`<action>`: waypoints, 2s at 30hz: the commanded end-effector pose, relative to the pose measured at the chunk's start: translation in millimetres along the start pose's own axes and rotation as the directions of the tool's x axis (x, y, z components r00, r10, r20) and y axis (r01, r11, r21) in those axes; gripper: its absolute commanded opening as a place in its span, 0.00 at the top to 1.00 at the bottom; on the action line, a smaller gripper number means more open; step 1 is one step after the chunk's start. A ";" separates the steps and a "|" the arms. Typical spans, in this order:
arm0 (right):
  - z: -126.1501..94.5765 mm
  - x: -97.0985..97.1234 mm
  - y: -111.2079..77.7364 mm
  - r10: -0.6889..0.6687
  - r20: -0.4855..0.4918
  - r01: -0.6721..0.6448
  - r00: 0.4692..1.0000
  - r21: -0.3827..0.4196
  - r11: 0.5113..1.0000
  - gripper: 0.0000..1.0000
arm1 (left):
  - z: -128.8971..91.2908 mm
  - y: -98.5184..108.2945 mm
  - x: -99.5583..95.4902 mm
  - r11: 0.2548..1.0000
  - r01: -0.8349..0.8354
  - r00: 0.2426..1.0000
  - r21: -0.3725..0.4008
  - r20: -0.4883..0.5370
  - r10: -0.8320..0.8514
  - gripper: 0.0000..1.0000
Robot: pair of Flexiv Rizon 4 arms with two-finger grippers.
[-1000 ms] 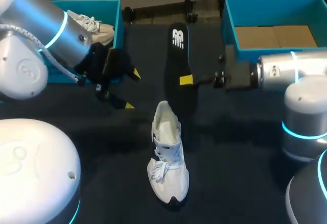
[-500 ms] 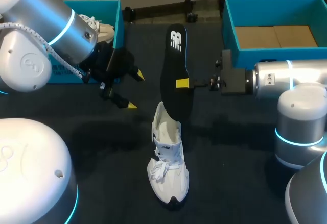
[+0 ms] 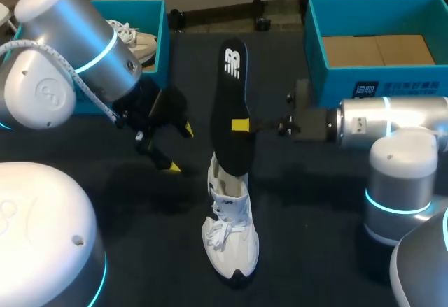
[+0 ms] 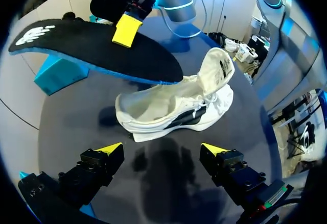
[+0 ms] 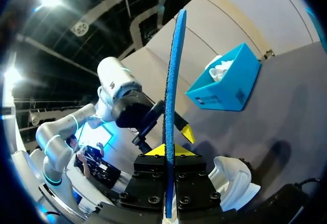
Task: Take the shoe out of the shoebox, open the shoe tongue, remove and reinsert the insole, then place the shoe into the shoebox
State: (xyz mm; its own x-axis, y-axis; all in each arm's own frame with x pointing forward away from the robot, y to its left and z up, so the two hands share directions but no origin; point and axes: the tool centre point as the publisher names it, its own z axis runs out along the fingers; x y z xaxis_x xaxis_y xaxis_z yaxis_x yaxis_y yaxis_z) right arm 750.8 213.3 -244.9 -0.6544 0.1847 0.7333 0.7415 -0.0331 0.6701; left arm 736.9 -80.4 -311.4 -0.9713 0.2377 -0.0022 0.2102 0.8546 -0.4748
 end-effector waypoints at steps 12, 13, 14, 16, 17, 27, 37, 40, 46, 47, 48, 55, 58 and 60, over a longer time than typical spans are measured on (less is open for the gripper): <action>22.4 -8.4 -1.5 -0.048 0.000 0.048 0.999 -0.035 0.998 1.00 | 29.2 2.2 -4.6 0.998 0.015 0.999 -0.059 -0.035 -0.017 0.00; 22.4 -8.4 -1.5 -0.048 0.000 0.048 0.999 -0.035 0.998 1.00 | 29.2 2.2 -4.6 0.998 0.015 0.999 -0.059 -0.035 -0.017 0.00; 22.4 -8.4 -1.5 -0.048 0.000 0.048 0.999 -0.035 0.998 1.00 | 29.2 2.2 -4.6 0.998 0.015 0.999 -0.059 -0.035 -0.017 0.00; 22.4 -8.4 -1.5 -0.048 0.000 0.048 0.999 -0.035 0.998 1.00 | 29.2 2.2 -4.6 0.998 0.015 0.999 -0.059 -0.035 -0.017 0.00; 24.9 -8.0 -3.3 -0.056 0.014 0.057 0.998 -0.031 0.998 1.00 | 29.2 2.2 -4.6 0.998 0.015 0.999 -0.059 -0.035 -0.017 0.00; 27.6 -12.8 -5.6 -0.122 0.033 0.123 0.992 -0.043 0.991 1.00 | 48.4 2.3 -0.9 0.997 0.057 0.997 -0.057 -0.055 -0.060 0.00; 27.3 -19.8 4.0 -0.162 -0.003 0.162 0.987 -0.049 0.986 1.00 | 56.2 8.4 2.1 0.992 0.108 0.994 -0.060 -0.021 -0.110 0.00; 27.0 -25.3 4.5 -0.159 -0.009 0.158 0.987 -0.052 0.986 1.00 | 58.0 9.9 2.2 0.991 0.114 0.993 -0.065 -0.014 -0.116 0.00; 22.2 -33.5 4.1 -0.157 -0.020 0.156 0.987 -0.061 0.986 1.00 | 59.8 9.3 1.9 0.990 0.124 0.992 -0.070 -0.001 -0.124 0.00; 21.6 -34.1 3.8 -0.157 -0.021 0.156 0.987 -0.062 0.986 1.00 | 59.5 8.7 2.0 0.990 0.123 0.992 -0.070 0.006 -0.123 0.00; 20.7 -34.6 3.4 -0.157 -0.022 0.156 0.987 -0.063 0.986 1.00 | 59.4 8.3 2.1 0.990 0.125 0.992 -0.069 0.015 -0.124 0.00; 15.1 -37.6 2.5 -0.163 -0.029 0.161 0.986 -0.068 0.985 1.00 | 62.1 9.3 2.2 0.990 0.131 0.991 -0.057 0.041 -0.128 0.00; 14.1 -40.9 1.9 -0.162 -0.032 0.160 0.986 -0.068 0.985 1.00 | 62.7 9.2 2.0 0.990 0.128 0.991 -0.055 0.039 -0.126 0.00; 13.8 -43.1 1.7 -0.160 -0.037 0.157 0.986 -0.069 0.985 1.00 | 62.7 9.2 2.0 0.990 0.128 0.991 -0.055 0.039 -0.126 0.00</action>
State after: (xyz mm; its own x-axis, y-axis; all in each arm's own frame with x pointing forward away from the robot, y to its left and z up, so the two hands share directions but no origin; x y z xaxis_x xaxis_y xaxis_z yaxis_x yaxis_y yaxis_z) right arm 781.3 219.8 -274.8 -0.7690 0.1560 0.6199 0.6168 -0.0735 0.7837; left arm 731.2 -102.0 -369.9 -0.9936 0.1100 0.0269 0.0886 0.9032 -0.4199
